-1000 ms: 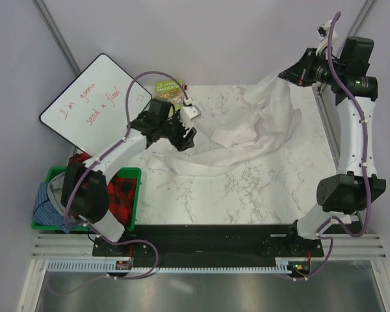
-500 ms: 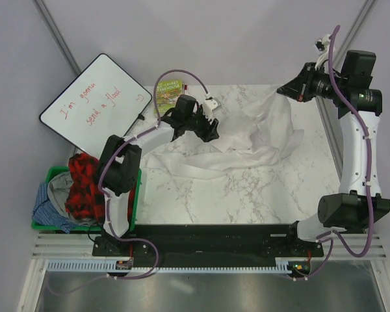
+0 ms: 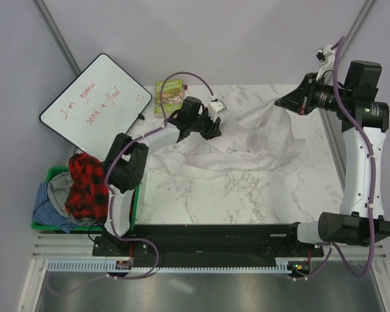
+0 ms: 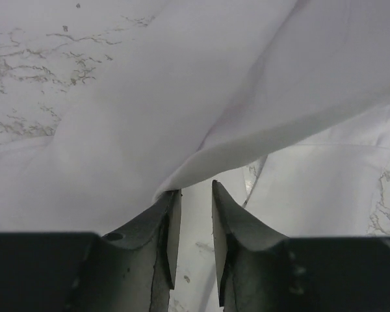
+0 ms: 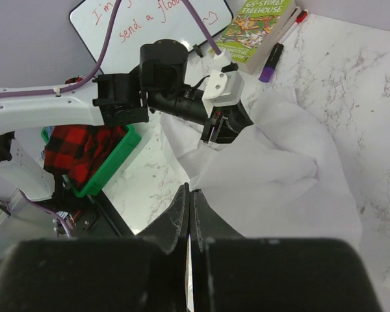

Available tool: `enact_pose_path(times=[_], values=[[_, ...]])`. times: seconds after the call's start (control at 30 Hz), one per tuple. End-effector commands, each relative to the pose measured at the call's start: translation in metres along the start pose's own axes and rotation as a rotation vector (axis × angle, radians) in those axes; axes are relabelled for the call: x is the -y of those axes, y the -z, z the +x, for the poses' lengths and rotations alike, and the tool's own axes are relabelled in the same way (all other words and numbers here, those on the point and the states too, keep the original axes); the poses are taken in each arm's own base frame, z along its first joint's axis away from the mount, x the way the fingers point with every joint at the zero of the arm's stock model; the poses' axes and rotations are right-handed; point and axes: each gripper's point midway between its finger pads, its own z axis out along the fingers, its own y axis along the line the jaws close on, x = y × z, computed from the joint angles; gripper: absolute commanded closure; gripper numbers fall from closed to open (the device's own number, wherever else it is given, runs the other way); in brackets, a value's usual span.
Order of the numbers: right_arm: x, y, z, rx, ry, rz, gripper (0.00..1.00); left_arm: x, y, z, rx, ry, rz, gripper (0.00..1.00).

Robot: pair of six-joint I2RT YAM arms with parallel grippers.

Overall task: Fold and stack the long sleeve shirts
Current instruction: Flatten the shirt out

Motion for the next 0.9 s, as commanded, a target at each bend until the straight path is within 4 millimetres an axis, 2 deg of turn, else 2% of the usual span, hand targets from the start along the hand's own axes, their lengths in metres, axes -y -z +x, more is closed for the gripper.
enact_pose_path(times=[0.0,0.07,0.1,0.13,0.17,0.2,0.23,0.33,0.4,0.43,0.47,0.5,0.53,0.57,0.6,0.63,0.67,0.73,0.87], values=[[-0.020,0.007,0.005,0.001,0.028,-0.053,1.00,0.004,0.011,-0.041,0.092,-0.051,0.031,0.79],[-0.023,0.010,0.006,-0.002,0.055,-0.053,1.00,0.016,0.022,-0.041,0.071,-0.051,0.080,0.87],[-0.025,0.011,0.010,-0.014,0.048,-0.051,1.00,0.023,0.041,-0.058,0.097,-0.073,0.080,0.91],[-0.026,0.014,0.012,-0.016,0.076,-0.042,1.00,0.026,0.056,-0.050,0.089,-0.065,0.078,0.92],[-0.025,0.015,0.015,-0.024,0.080,-0.032,1.00,0.029,0.070,-0.054,0.103,-0.076,0.071,0.94],[-0.023,0.016,0.022,-0.042,0.067,-0.016,1.00,0.028,0.085,-0.057,0.116,-0.076,0.052,0.98],[-0.025,0.018,0.026,-0.048,0.075,-0.015,1.00,0.029,0.115,-0.070,0.151,-0.086,0.018,0.98],[-0.018,0.017,0.047,-0.093,0.047,-0.007,1.00,0.015,0.146,-0.088,0.157,-0.092,-0.068,0.98],[-0.011,0.014,0.060,-0.117,0.027,-0.005,1.00,0.011,0.143,-0.099,0.158,-0.134,-0.070,0.98],[-0.007,0.012,0.062,-0.125,0.019,-0.001,1.00,0.012,0.144,-0.124,0.194,-0.177,-0.072,0.98],[-0.005,0.011,0.064,-0.130,0.014,0.000,1.00,0.012,0.122,-0.103,0.113,-0.162,-0.014,0.98],[-0.004,0.010,0.063,-0.132,0.013,0.001,1.00,0.014,0.117,-0.105,0.089,-0.171,0.016,0.89],[-0.002,0.011,0.061,-0.128,0.021,0.009,1.00,0.014,0.115,-0.118,0.094,-0.163,0.022,0.76],[-0.003,0.011,0.059,-0.125,0.028,0.011,1.00,0.014,0.108,-0.112,0.083,-0.150,0.043,0.65],[-0.004,0.012,0.057,-0.122,0.031,0.006,1.00,0.013,0.105,-0.112,0.099,-0.168,0.046,0.37],[-0.007,0.012,0.053,-0.115,0.040,-0.002,1.00,0.014,0.096,-0.093,0.081,-0.167,0.053,0.20],[-0.008,0.013,0.052,-0.112,0.044,-0.004,1.00,0.009,0.091,-0.089,0.089,-0.205,0.036,0.16],[-0.009,0.013,0.050,-0.110,0.048,-0.002,1.00,0.005,0.074,-0.080,0.107,-0.304,0.076,0.15],[-0.007,0.014,0.055,-0.133,0.035,0.001,1.00,0.023,0.052,-0.064,0.163,-0.457,0.225,0.14]])
